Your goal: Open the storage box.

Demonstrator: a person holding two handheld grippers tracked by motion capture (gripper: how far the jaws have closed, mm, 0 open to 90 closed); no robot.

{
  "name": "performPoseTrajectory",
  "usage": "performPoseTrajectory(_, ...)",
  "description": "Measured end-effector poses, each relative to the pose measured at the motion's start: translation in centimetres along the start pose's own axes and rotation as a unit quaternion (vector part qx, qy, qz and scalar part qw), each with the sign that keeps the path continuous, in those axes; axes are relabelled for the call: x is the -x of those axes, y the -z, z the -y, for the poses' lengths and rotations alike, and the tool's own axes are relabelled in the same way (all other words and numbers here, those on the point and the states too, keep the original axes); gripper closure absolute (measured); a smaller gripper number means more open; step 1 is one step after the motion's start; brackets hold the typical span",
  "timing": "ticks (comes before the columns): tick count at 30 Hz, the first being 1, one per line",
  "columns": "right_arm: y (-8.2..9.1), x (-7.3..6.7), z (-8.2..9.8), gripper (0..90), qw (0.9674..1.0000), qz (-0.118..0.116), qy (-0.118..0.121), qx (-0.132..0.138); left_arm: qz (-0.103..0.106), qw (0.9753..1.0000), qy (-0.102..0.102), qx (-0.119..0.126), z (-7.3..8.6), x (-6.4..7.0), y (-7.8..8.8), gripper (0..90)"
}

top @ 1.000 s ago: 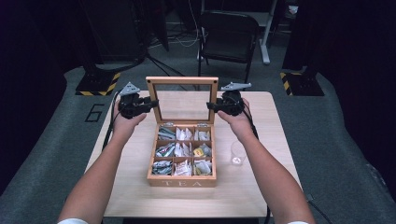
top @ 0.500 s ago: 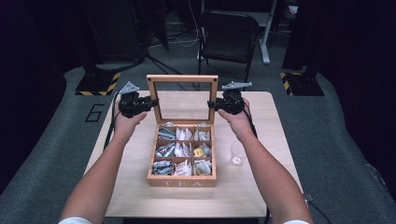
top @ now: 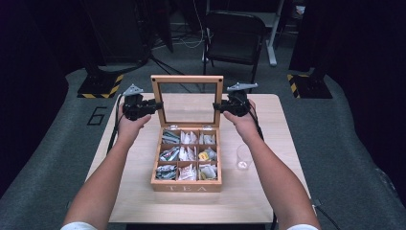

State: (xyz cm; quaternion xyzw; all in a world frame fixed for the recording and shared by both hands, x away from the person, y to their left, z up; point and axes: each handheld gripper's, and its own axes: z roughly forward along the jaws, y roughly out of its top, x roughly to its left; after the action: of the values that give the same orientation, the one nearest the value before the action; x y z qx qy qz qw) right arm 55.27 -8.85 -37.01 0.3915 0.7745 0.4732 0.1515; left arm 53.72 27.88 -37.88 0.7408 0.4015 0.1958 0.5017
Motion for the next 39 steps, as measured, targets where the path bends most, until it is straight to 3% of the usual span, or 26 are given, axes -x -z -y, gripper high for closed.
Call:
performPoseTrajectory(11,-0.3,0.3,0.0,65.0,0.9999,-0.001,-0.011,0.004,-0.008,0.9998,0.008,-0.014,0.3,-0.2,0.0,61.7)
performPoseTrajectory(20,-0.7,0.7,-0.2,65.3,0.9998,0.005,-0.017,0.001,-0.013,0.9997,-0.001,-0.02,0.0,0.4,1.2,60.7)
performPoseTrajectory(26,-1.1,0.8,-0.5,65.5,0.9996,0.013,-0.024,-0.007,0.005,0.9997,0.009,-0.022,-0.1,0.9,1.7,59.1)
performPoseTrajectory(34,-1.5,1.0,-0.7,65.7,0.9994,0.016,-0.027,-0.013,0.012,0.9995,0.012,-0.026,0.3,1.4,1.9,58.1)
performPoseTrajectory(39,-1.5,1.1,-0.7,65.5,0.9994,0.018,-0.027,-0.013,0.002,0.9994,0.011,-0.033,1.1,1.6,2.4,57.4)
